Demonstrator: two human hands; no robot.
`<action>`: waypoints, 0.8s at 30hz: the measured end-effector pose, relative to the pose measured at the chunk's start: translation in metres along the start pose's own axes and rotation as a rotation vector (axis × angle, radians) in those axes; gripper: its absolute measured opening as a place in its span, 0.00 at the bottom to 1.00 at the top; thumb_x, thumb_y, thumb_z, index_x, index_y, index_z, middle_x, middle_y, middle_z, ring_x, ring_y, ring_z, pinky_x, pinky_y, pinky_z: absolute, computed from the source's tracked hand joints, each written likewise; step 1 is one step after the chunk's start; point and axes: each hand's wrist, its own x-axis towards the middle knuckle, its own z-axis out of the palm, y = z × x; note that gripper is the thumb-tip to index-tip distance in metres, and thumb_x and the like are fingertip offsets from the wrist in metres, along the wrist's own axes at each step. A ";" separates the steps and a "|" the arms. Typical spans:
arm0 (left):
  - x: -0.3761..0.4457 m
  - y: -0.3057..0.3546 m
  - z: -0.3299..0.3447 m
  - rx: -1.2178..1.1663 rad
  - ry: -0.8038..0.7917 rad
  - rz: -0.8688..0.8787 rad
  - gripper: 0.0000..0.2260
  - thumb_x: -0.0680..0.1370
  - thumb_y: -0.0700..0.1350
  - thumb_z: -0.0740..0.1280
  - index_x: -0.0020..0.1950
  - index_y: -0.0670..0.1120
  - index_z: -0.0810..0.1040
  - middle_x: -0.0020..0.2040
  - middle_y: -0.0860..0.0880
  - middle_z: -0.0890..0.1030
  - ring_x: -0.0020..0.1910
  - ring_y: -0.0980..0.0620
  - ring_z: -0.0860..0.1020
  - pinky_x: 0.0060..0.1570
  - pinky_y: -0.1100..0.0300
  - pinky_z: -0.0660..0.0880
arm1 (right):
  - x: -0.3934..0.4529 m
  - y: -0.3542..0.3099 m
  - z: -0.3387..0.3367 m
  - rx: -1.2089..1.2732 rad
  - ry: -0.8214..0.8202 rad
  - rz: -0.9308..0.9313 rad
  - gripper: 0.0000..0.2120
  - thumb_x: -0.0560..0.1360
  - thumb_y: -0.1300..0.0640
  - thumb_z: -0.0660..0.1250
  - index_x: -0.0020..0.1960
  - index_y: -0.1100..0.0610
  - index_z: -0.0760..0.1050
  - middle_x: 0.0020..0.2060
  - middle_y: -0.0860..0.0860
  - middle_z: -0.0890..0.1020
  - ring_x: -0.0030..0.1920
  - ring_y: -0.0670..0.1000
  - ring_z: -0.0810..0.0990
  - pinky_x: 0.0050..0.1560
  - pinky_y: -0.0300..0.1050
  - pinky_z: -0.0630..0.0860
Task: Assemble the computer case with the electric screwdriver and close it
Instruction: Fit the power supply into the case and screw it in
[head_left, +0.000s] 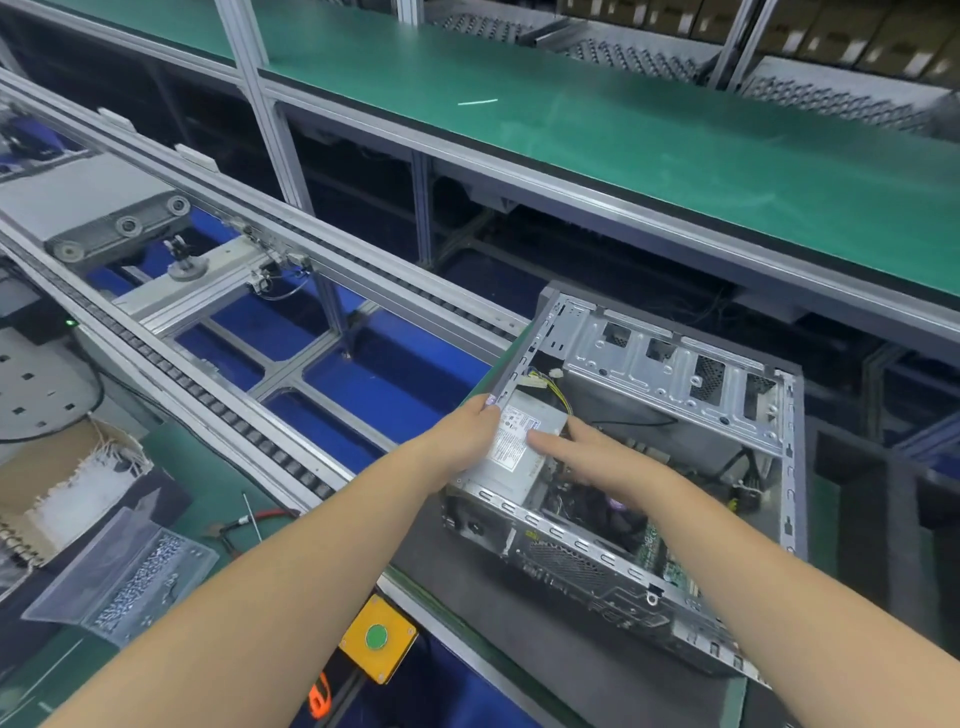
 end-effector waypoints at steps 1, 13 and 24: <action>-0.001 0.000 0.001 0.008 0.013 0.005 0.23 0.85 0.57 0.49 0.80 0.55 0.60 0.78 0.48 0.68 0.75 0.44 0.68 0.74 0.44 0.65 | -0.003 0.002 0.000 0.018 -0.017 -0.006 0.40 0.68 0.33 0.76 0.75 0.42 0.67 0.68 0.42 0.80 0.63 0.46 0.82 0.68 0.55 0.78; -0.006 0.003 0.002 0.062 0.042 0.039 0.23 0.86 0.55 0.48 0.81 0.52 0.59 0.79 0.48 0.66 0.75 0.44 0.67 0.74 0.46 0.65 | -0.027 -0.002 0.019 -0.486 0.168 -0.025 0.32 0.73 0.59 0.72 0.70 0.46 0.60 0.44 0.46 0.79 0.36 0.46 0.81 0.26 0.40 0.74; -0.005 0.004 0.002 0.124 0.053 0.040 0.24 0.86 0.54 0.47 0.82 0.49 0.57 0.80 0.46 0.64 0.78 0.43 0.63 0.77 0.45 0.60 | -0.036 0.002 -0.014 -0.932 0.456 0.097 0.22 0.80 0.52 0.67 0.71 0.55 0.67 0.63 0.55 0.73 0.49 0.57 0.79 0.43 0.51 0.75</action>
